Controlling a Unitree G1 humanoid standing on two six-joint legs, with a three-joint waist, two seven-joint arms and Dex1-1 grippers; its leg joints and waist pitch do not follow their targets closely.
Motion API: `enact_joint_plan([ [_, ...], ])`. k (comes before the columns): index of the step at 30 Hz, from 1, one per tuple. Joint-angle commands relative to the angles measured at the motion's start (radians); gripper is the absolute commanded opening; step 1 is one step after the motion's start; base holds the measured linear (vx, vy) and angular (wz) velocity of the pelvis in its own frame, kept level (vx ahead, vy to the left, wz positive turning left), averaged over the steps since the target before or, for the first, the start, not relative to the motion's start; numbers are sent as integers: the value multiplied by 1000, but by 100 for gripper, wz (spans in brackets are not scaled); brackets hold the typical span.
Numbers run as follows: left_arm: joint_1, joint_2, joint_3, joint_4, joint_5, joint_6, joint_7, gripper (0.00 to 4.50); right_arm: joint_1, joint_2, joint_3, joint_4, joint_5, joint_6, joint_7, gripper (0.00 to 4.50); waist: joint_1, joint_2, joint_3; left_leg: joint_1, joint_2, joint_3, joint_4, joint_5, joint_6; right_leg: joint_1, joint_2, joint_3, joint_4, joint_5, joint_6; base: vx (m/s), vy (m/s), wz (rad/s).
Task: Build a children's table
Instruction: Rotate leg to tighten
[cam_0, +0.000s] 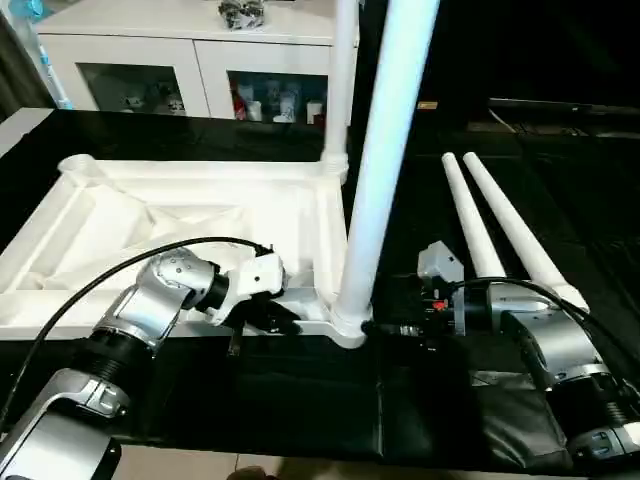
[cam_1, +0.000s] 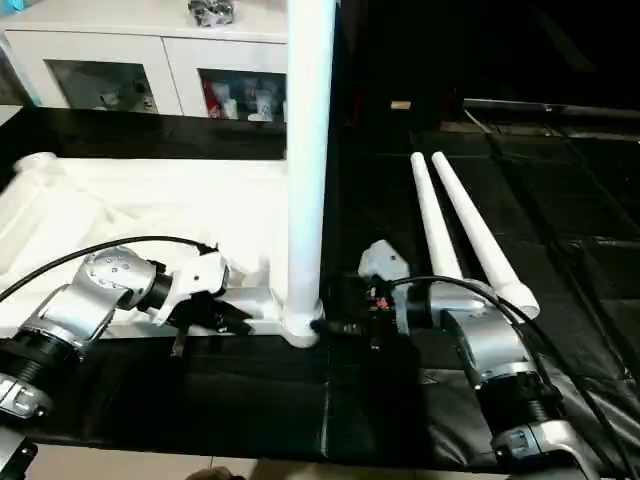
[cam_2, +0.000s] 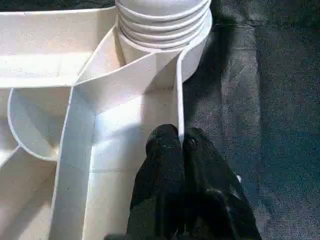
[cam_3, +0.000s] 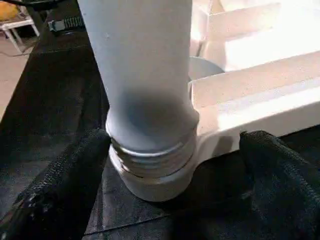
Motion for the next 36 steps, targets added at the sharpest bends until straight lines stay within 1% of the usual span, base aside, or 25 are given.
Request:
enact_joint_plan([
  [1,-25,-6,-51,3,12,-39,-53,0,-17,-4,31,-12,-4,-26,43,442,0,2,-71,16,68,-32,-66,-186,47,53,-107,67,-83,-273,-167,0,0,0],
  [2,-25,-6,-51,3,12,-39,-53,0,-17,-4,31,-12,-4,-26,43,442,0,2,-71,15,68,-32,-66,-180,51,52,-106,67,-84,-272,-165,0,0,0],
  [4,-31,-10,-59,16,14,-63,-64,0,-24,5,48,-11,-2,-35,55,442,3,3,-71,14,69,-32,-65,-176,53,52,-107,67,-84,-273,-164,0,0,0],
  [8,-31,-12,-63,20,18,-74,-69,0,-34,16,57,3,-9,-48,54,442,8,4,-72,18,72,-33,-67,-180,46,50,-106,68,-82,-270,-167,0,0,0],
  [9,-31,-12,-63,20,18,-74,-69,0,-34,16,57,3,-9,-48,54,426,10,4,-72,18,73,-32,-68,-182,43,49,-107,68,-82,-270,-167,0,0,0],
  [10,-31,-13,-63,21,18,-74,-69,0,-35,17,58,4,-10,-49,54,426,10,4,-72,18,73,-32,-68,-182,43,49,-107,68,-82,-270,-167,0,0,0],
  [11,-30,-16,-64,25,23,-81,-70,0,-43,29,61,21,-18,-58,50,426,14,1,-72,17,72,-32,-67,-181,41,50,-108,69,-82,-273,-165,0,0,0],
  [12,-30,-16,-64,25,23,-81,-70,0,-43,29,61,21,-18,-58,50,404,15,2,-72,17,72,-33,-67,-179,40,50,-109,68,-81,-275,-166,0,0,0],
  [14,-31,-18,-67,31,23,-88,-68,0,-49,37,64,33,-17,-59,50,389,16,1,-73,16,72,-33,-67,-173,40,51,-108,68,-80,-270,-161,0,0,0],
  [15,-31,-18,-67,31,23,-88,-68,0,-49,37,64,33,-17,-59,50,389,16,3,-74,17,73,-33,-68,-168,41,50,-107,68,-78,-260,-164,0,0,0],
  [16,-32,-19,-69,32,23,-90,-67,0,-50,38,65,35,-16,-59,50,379,16,3,-73,18,74,-32,-67,-169,42,48,-107,68,-79,-257,-165,0,0,0],
  [17,-33,-19,-70,35,24,-94,-66,0,-51,41,67,37,-13,-59,52,361,17,2,-74,17,73,-32,-67,-167,43,49,-107,69,-78,-247,-167,0,0,0],
  [19,-34,-20,-71,39,25,-98,-65,0,-53,45,71,41,-8,-60,54,353,17,2,-74,16,72,-32,-67,-165,44,50,-106,68,-76,-240,-169,0,0,0],
  [22,-33,-20,-72,41,25,-100,-65,0,-54,48,73,43,-6,-60,55,325,17,3,-72,17,72,-33,-68,-178,41,50,-109,68,-81,-272,-160,0,0,0],
  [23,-32,-21,-73,42,26,-102,-65,0,-54,52,75,44,-6,-61,56,308,17,2,-72,18,72,-33,-68,-180,39,50,-108,68,-81,-279,-158,0,0,0],
  [26,-31,-21,-72,44,28,-104,-63,0,-52,60,77,46,-9,-62,60,283,17,2,-73,18,73,-33,-68,-177,38,50,-108,69,-80,-271,-159,0,0,0],
  [30,-31,-23,-71,45,27,-103,-61,0,-50,65,80,47,-9,-63,61,272,17,0,-72,17,72,-32,-68,-178,39,50,-109,69,-80,-274,-159,0,0,0],
  [33,-29,-27,-65,47,23,-95,-54,0,-45,72,80,42,-4,-58,58,271,16,1,-72,17,72,-33,-68,-179,38,50,-108,69,-81,-281,-157,0,0,0],
  [34,-29,-29,-63,47,22,-91,-51,0,-43,73,78,41,-2,-56,57,271,16,-1,-72,18,72,-33,-68,-178,38,50,-108,69,-80,-280,-157,0,0,0],
  [35,-34,-49,-43,49,11,-43,-15,0,-33,88,67,29,7,-31,26,270,16,0,-72,17,73,-32,-68,-175,39,50,-110,69,-80,-277,-160,0,0,0],
  [36,-36,-58,-33,49,6,-21,2,0,-30,94,63,26,7,-19,7,270,18,1,-72,18,73,-32,-67,-173,39,49,-110,69,-81,-277,-164,0,0,0],
])
